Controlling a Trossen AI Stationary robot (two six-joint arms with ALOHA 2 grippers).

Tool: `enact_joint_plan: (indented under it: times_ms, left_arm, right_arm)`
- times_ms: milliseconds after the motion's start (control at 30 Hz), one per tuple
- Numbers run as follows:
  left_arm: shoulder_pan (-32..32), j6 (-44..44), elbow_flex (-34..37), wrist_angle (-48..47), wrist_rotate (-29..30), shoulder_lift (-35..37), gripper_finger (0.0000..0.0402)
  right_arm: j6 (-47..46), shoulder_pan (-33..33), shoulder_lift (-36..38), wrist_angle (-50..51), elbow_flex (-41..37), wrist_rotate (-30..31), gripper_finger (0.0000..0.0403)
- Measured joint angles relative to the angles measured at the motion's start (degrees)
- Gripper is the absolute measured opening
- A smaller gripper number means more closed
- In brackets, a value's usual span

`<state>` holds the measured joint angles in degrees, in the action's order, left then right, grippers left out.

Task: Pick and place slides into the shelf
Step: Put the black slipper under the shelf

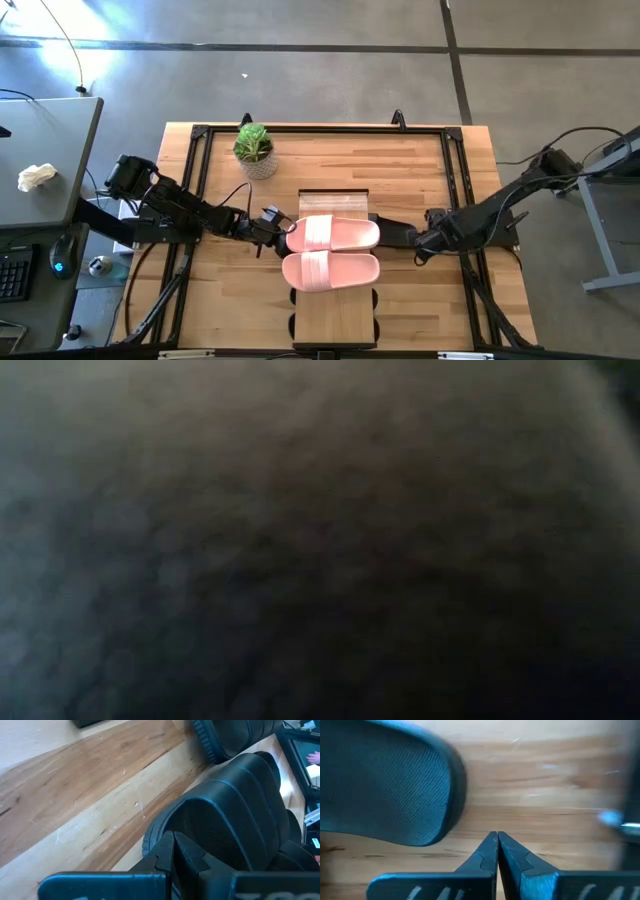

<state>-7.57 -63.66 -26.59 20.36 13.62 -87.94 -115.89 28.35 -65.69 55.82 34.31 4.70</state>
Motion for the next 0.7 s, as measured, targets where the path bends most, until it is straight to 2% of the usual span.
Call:
enact_joint_plan:
  times_ms: [100,233,367,533,700]
  left_arm:
    - [0.00,0.02,0.00,-0.02,-0.03,0.00,0.0000]
    - [0.00,0.03,0.00,-0.11,-0.57,0.00,0.0000]
    - [0.00,0.26,0.02,-0.07,-0.57,0.00,0.0000]
    - [0.00,0.29,0.04,0.44,-0.57,0.00,0.0000]
    - [0.00,0.36,0.09,0.68,-0.54,0.00,0.0001]
  right_arm:
    - [-4.95,2.42,-0.44,-5.38,-3.68,3.14,0.0000]
    - [-10.19,4.35,-0.40,-3.85,-4.10,7.35,0.0000]
    - [-10.13,3.76,-0.38,-4.38,-4.16,7.65,0.0000]
    - [-10.10,1.73,-0.70,-7.96,-4.16,10.93,0.0000]
    - [-7.46,-1.26,-3.41,-12.23,-4.18,10.28,0.0000]
